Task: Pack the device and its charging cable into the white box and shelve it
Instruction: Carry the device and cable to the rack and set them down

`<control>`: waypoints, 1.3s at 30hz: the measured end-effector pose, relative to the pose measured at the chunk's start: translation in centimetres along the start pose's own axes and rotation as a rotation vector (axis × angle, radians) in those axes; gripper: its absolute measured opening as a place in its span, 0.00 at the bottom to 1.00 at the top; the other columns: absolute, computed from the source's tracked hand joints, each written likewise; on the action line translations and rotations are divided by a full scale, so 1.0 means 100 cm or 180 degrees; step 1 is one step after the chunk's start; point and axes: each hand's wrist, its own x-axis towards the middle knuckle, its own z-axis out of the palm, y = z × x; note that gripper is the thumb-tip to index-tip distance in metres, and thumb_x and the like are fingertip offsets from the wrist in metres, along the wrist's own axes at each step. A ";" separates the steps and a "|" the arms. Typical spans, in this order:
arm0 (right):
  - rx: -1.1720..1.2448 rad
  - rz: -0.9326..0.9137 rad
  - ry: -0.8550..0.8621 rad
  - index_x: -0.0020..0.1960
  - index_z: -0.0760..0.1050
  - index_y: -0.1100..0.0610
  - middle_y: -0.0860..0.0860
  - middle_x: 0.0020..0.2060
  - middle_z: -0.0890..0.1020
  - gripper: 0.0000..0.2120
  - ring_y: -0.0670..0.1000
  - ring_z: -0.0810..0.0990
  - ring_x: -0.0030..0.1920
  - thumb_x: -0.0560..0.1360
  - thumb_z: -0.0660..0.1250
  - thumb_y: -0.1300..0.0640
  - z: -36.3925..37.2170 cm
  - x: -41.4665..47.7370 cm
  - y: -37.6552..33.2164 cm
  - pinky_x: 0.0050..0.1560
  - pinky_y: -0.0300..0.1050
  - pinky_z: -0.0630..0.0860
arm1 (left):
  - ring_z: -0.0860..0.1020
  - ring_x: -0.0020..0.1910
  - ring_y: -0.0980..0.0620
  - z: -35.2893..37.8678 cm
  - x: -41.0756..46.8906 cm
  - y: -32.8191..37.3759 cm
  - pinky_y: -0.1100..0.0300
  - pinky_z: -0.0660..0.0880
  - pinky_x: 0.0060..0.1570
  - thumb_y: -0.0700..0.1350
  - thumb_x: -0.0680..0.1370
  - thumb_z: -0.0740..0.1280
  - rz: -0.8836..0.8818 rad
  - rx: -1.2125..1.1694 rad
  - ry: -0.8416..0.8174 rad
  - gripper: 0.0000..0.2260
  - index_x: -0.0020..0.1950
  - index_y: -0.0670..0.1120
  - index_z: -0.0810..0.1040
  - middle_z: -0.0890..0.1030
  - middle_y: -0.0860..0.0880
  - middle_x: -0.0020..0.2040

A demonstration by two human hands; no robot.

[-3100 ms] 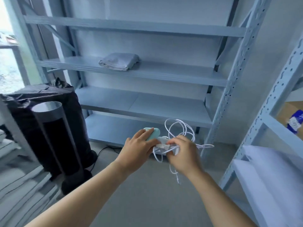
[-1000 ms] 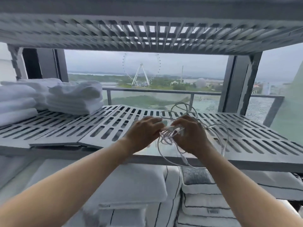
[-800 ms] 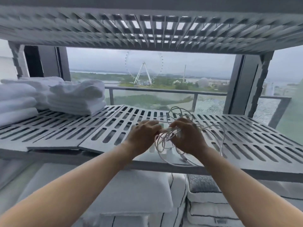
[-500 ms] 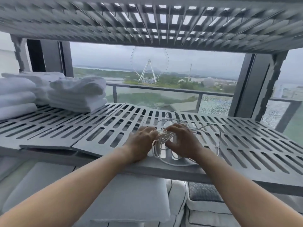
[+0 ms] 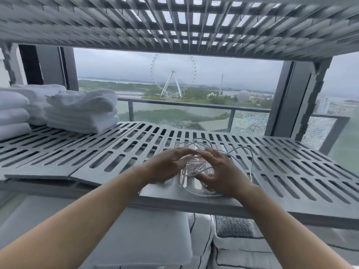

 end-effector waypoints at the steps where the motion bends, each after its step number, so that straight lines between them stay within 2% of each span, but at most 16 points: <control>1: 0.0008 0.0021 0.0148 0.71 0.61 0.47 0.51 0.70 0.65 0.35 0.52 0.63 0.69 0.69 0.64 0.35 -0.003 -0.003 -0.001 0.68 0.51 0.64 | 0.68 0.66 0.54 0.005 0.001 0.002 0.61 0.63 0.65 0.40 0.79 0.56 0.0050 0.0136 -0.0092 0.19 0.69 0.52 0.67 0.71 0.48 0.69; 3: 0.0039 0.0018 0.0372 0.69 0.66 0.52 0.51 0.67 0.70 0.34 0.51 0.68 0.66 0.68 0.68 0.38 -0.010 -0.011 0.001 0.66 0.47 0.65 | 0.67 0.68 0.52 0.013 0.002 0.001 0.62 0.61 0.66 0.42 0.79 0.57 0.0163 0.0620 -0.0242 0.22 0.73 0.51 0.61 0.67 0.50 0.71; 5: 0.0094 -0.0018 0.0470 0.67 0.69 0.53 0.50 0.65 0.72 0.31 0.49 0.69 0.65 0.68 0.70 0.41 -0.014 -0.023 0.003 0.63 0.40 0.63 | 0.67 0.67 0.52 0.018 0.003 -0.003 0.66 0.61 0.62 0.45 0.77 0.62 0.0293 0.1037 -0.0297 0.28 0.75 0.50 0.55 0.63 0.51 0.73; 8: 0.0114 -0.0089 0.0275 0.66 0.69 0.52 0.47 0.66 0.71 0.31 0.46 0.68 0.66 0.68 0.69 0.39 -0.011 -0.043 0.007 0.64 0.37 0.60 | 0.65 0.69 0.52 0.020 0.001 -0.008 0.63 0.62 0.62 0.51 0.76 0.64 0.0311 0.1278 -0.0405 0.32 0.75 0.52 0.51 0.59 0.53 0.75; 10: 0.0136 -0.0111 0.0127 0.68 0.68 0.51 0.46 0.68 0.69 0.32 0.46 0.66 0.68 0.68 0.69 0.39 -0.010 -0.047 0.010 0.67 0.39 0.59 | 0.66 0.68 0.52 0.021 0.001 -0.011 0.60 0.65 0.63 0.50 0.75 0.64 0.0356 0.1479 -0.0437 0.33 0.75 0.53 0.50 0.59 0.54 0.75; 13: 0.0127 -0.0148 -0.0095 0.70 0.65 0.50 0.47 0.70 0.67 0.33 0.46 0.63 0.70 0.69 0.67 0.38 -0.011 -0.037 0.014 0.69 0.41 0.57 | 0.66 0.69 0.51 0.023 0.008 -0.012 0.54 0.69 0.64 0.39 0.74 0.60 0.0384 0.1545 -0.0440 0.32 0.75 0.53 0.52 0.60 0.53 0.74; 15: 0.0120 -0.0130 -0.0256 0.71 0.63 0.49 0.47 0.71 0.65 0.33 0.46 0.62 0.71 0.70 0.67 0.40 -0.009 -0.023 0.017 0.70 0.43 0.57 | 0.67 0.69 0.50 0.026 0.016 -0.017 0.52 0.69 0.63 0.35 0.74 0.58 0.0346 0.1617 -0.0385 0.32 0.75 0.53 0.54 0.62 0.52 0.73; 17: 0.0108 -0.0044 -0.0406 0.72 0.61 0.50 0.47 0.72 0.63 0.32 0.46 0.59 0.72 0.72 0.67 0.43 -0.005 -0.005 0.022 0.72 0.47 0.57 | 0.69 0.67 0.49 0.030 0.025 -0.028 0.53 0.70 0.62 0.36 0.75 0.59 0.0195 0.1660 -0.0184 0.30 0.74 0.55 0.55 0.65 0.51 0.72; 20: 0.0040 0.0047 -0.0571 0.73 0.59 0.50 0.47 0.74 0.61 0.30 0.47 0.57 0.73 0.74 0.65 0.47 0.000 0.022 0.029 0.73 0.48 0.55 | 0.71 0.64 0.49 0.030 0.042 -0.045 0.54 0.71 0.60 0.39 0.75 0.63 -0.0102 0.1657 0.0036 0.30 0.74 0.55 0.57 0.67 0.50 0.71; 23: -0.0066 0.0096 -0.0607 0.73 0.58 0.50 0.47 0.74 0.59 0.30 0.48 0.54 0.74 0.75 0.64 0.47 0.005 0.038 0.036 0.73 0.50 0.54 | 0.73 0.63 0.50 0.028 0.054 -0.053 0.55 0.74 0.59 0.39 0.77 0.61 0.0010 0.2073 -0.0008 0.30 0.75 0.52 0.52 0.66 0.49 0.72; 27: -0.0187 -0.0032 -0.0368 0.71 0.61 0.49 0.49 0.73 0.61 0.29 0.51 0.57 0.73 0.73 0.66 0.45 0.003 0.036 0.039 0.70 0.56 0.62 | 0.76 0.58 0.48 0.023 0.044 -0.057 0.54 0.76 0.53 0.42 0.76 0.62 -0.0057 0.1851 0.0245 0.32 0.75 0.57 0.49 0.68 0.51 0.70; 30: -0.0069 -0.0337 -0.0079 0.71 0.62 0.49 0.50 0.72 0.63 0.31 0.51 0.62 0.71 0.72 0.67 0.43 0.000 0.032 0.036 0.67 0.54 0.67 | 0.73 0.61 0.48 0.015 0.025 -0.057 0.54 0.74 0.58 0.42 0.76 0.64 0.0029 0.1853 0.0228 0.36 0.75 0.55 0.44 0.68 0.50 0.71; 33: 0.0083 -0.0605 -0.0046 0.72 0.59 0.47 0.49 0.72 0.63 0.33 0.50 0.63 0.70 0.71 0.66 0.42 0.002 0.035 0.027 0.66 0.51 0.68 | 0.71 0.65 0.49 0.007 0.009 -0.052 0.52 0.72 0.61 0.40 0.75 0.63 0.0001 0.1974 0.0244 0.34 0.75 0.53 0.49 0.68 0.51 0.71; 36: 0.0055 -0.0668 -0.0331 0.74 0.53 0.43 0.46 0.74 0.58 0.35 0.50 0.58 0.72 0.72 0.64 0.40 0.009 0.045 0.021 0.69 0.53 0.63 | 0.72 0.61 0.51 0.005 0.005 -0.049 0.55 0.75 0.54 0.34 0.74 0.62 -0.0210 0.2080 0.0129 0.34 0.74 0.54 0.53 0.72 0.52 0.64; 39: -0.0147 -0.0619 -0.0413 0.74 0.52 0.43 0.46 0.74 0.57 0.33 0.51 0.55 0.73 0.74 0.62 0.41 0.016 0.056 0.023 0.71 0.54 0.59 | 0.74 0.59 0.50 0.003 0.014 -0.050 0.56 0.77 0.50 0.31 0.72 0.62 -0.0350 0.2167 0.0014 0.33 0.73 0.53 0.58 0.73 0.52 0.63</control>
